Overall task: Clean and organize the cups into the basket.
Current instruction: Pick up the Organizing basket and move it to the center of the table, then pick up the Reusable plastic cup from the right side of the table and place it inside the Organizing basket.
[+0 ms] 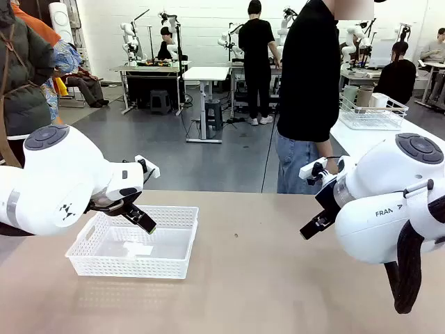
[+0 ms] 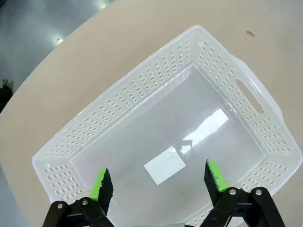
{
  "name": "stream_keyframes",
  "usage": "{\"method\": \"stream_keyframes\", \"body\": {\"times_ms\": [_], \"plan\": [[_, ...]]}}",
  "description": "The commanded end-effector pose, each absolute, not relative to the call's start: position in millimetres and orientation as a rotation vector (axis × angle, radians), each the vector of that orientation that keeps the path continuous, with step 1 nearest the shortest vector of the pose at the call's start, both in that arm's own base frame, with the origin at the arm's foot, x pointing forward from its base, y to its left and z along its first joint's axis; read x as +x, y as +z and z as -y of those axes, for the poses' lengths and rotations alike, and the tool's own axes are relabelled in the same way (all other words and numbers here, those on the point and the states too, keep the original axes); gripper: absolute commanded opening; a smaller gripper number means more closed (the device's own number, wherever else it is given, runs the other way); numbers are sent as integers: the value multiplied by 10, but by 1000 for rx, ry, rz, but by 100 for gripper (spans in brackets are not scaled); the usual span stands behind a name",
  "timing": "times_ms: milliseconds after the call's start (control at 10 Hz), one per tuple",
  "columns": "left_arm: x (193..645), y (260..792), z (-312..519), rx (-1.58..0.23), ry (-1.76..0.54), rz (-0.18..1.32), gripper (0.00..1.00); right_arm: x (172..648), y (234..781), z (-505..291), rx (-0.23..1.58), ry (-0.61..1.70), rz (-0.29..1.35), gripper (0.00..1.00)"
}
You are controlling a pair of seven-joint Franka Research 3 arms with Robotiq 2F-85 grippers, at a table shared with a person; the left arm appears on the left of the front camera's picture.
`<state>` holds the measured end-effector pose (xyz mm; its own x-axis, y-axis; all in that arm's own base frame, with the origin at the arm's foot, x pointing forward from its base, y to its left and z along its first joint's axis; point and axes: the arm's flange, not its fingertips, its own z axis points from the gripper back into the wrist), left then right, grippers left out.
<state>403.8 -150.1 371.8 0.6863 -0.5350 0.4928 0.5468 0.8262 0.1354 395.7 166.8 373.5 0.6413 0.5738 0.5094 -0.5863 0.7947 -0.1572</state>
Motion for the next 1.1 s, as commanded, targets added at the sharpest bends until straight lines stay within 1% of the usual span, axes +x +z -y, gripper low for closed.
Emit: {"method": "stream_keyframes", "body": {"times_ms": [0, 1000], "plan": [[4037, 3718, 1502, -23, -606, 545, 100, 3957, 3735, -1668, 23, 661, 573, 100], [4037, 3718, 1502, -23, -606, 545, 100, 3957, 3735, -1668, 23, 661, 573, 100]]}}
